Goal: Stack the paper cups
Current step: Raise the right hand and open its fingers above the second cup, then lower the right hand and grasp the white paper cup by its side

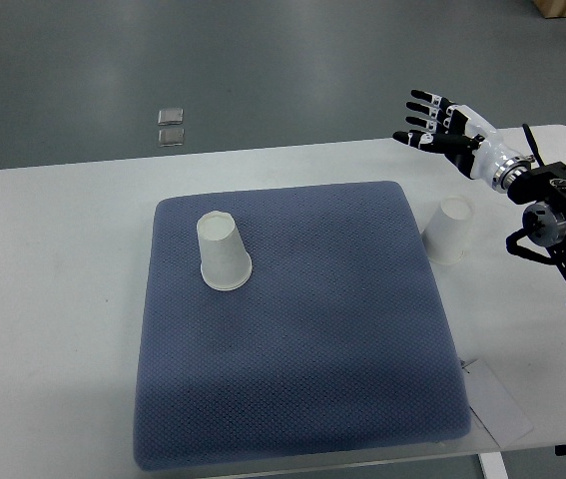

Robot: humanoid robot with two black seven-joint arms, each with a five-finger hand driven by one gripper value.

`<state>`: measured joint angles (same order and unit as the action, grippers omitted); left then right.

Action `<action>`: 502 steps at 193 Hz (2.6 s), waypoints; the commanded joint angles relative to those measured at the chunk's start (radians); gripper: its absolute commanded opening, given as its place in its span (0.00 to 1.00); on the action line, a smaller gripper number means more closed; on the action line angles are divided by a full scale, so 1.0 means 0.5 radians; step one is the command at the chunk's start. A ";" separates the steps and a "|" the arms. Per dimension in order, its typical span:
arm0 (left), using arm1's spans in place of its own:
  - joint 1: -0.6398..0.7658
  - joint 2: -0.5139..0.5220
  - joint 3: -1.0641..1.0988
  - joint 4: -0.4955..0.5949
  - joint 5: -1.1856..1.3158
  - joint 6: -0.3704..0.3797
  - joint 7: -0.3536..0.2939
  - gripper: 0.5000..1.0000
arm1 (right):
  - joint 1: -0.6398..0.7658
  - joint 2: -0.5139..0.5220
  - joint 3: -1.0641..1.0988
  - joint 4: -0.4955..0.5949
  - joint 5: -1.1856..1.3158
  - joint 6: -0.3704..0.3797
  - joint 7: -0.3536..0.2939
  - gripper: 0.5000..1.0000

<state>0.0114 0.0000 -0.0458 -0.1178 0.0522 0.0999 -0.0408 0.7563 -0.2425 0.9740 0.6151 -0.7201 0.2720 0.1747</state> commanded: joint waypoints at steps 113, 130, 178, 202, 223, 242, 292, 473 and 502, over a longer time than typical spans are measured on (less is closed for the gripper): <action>0.002 0.000 -0.004 0.003 -0.003 0.000 0.002 1.00 | 0.006 0.013 0.018 -0.009 0.029 -0.010 0.000 0.83; 0.002 0.000 -0.004 0.003 -0.003 0.000 0.002 1.00 | 0.006 0.019 0.028 -0.009 0.032 -0.056 0.007 0.83; 0.002 0.000 -0.004 0.003 -0.003 0.000 -0.001 1.00 | -0.003 0.010 0.031 -0.009 0.035 -0.059 0.013 0.83; 0.002 0.000 -0.004 0.003 -0.003 0.000 0.002 1.00 | -0.003 0.006 0.034 -0.006 0.038 -0.044 0.013 0.83; -0.001 0.000 -0.004 0.003 -0.003 0.000 0.002 1.00 | -0.006 0.003 0.046 -0.009 0.038 -0.047 0.059 0.83; -0.001 0.000 -0.004 0.003 -0.003 0.000 0.002 1.00 | -0.006 0.000 0.043 -0.009 0.038 -0.044 0.083 0.83; -0.001 0.000 -0.004 0.003 -0.003 0.000 0.002 1.00 | -0.009 0.000 0.031 -0.009 0.035 -0.081 0.089 0.83; 0.002 0.000 -0.004 0.003 -0.003 0.000 0.002 1.00 | 0.132 -0.693 -0.288 0.423 -0.821 0.392 0.433 0.83; 0.002 0.000 -0.004 0.003 -0.003 0.000 0.002 1.00 | 0.135 -0.724 -0.297 0.506 -1.495 0.376 0.571 0.83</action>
<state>0.0121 0.0000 -0.0475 -0.1166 0.0507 0.0999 -0.0399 0.8227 -0.5970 0.8294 0.8443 -1.2620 0.4666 0.4154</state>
